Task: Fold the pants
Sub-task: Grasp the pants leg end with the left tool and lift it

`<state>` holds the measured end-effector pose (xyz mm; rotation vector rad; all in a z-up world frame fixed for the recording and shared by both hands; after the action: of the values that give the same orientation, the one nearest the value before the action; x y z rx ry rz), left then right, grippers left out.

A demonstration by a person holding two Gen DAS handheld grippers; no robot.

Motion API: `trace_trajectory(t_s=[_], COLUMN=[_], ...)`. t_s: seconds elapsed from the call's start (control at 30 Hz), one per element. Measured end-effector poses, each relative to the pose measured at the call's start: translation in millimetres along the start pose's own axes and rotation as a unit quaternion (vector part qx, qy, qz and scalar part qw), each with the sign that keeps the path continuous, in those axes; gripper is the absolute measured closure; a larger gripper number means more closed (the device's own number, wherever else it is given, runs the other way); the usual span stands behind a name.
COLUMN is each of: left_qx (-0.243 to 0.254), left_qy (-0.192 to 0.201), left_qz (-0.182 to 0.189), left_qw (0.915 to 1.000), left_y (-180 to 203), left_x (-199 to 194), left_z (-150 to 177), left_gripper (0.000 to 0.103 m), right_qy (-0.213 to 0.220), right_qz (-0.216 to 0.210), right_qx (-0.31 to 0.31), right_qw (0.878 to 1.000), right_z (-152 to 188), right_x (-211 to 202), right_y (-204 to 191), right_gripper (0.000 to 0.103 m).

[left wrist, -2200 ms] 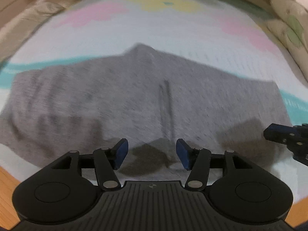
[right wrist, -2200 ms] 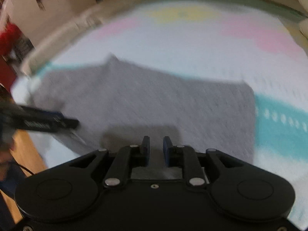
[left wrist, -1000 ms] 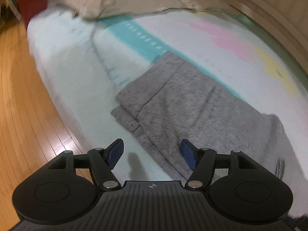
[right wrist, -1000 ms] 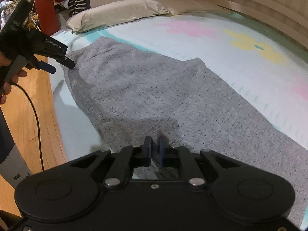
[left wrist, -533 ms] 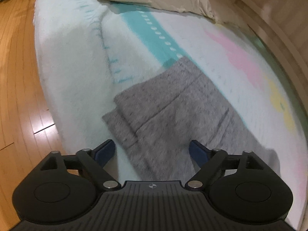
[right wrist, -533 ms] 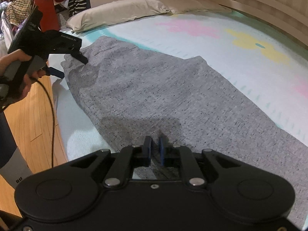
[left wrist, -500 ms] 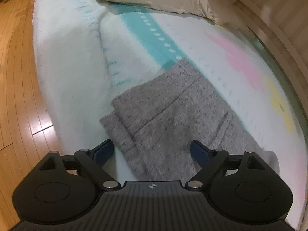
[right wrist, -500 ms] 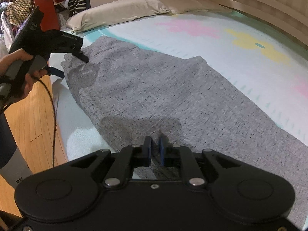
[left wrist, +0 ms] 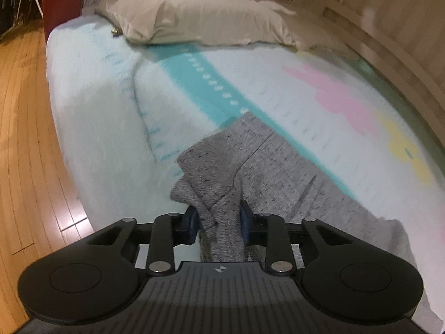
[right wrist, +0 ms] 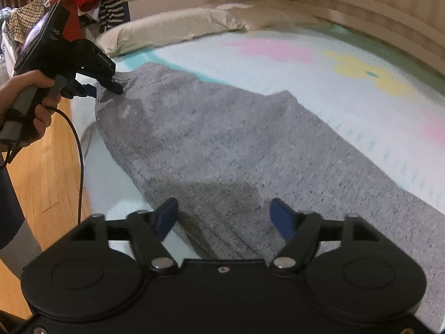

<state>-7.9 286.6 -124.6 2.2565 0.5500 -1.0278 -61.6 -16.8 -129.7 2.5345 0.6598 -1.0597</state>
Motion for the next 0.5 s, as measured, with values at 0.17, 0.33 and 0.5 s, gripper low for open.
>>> trace_trajectory(t_s=[0.17,0.33,0.5], left_qx=[0.029,0.08,0.161], left_qy=[0.025,0.057,0.106], left_qz=[0.013,0.036,0.071], left_qw=[0.9992,0.9945,0.9787], left_y=[12,38,86], left_x=[-20,-53,-98], left_z=[-1,-3,7], left_gripper=[0.08,0.086,0.086], right_qy=[0.006,0.012,0.029], right_qz=[0.003,0.001,0.001], right_qx=[0.016,0.056,0.129], right_qw=[1.0,0.998,0.991], right_z=[0,-3,-5], right_x=[-2,-7,-18], right_y=[5,18,45], right_gripper=[0.017,0.017,0.017])
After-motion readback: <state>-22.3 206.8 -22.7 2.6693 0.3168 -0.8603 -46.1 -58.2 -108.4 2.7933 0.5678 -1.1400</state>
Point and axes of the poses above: each gripper's, at about its wrist camera, not at the fingertips, and x roughly the way its jaws point, y to its right, z to its underside, the point moved 6 cm from there along x, roughly the way its jaws point, and after that the axes turned 9 degrees about -x, right-handed, at the moved point
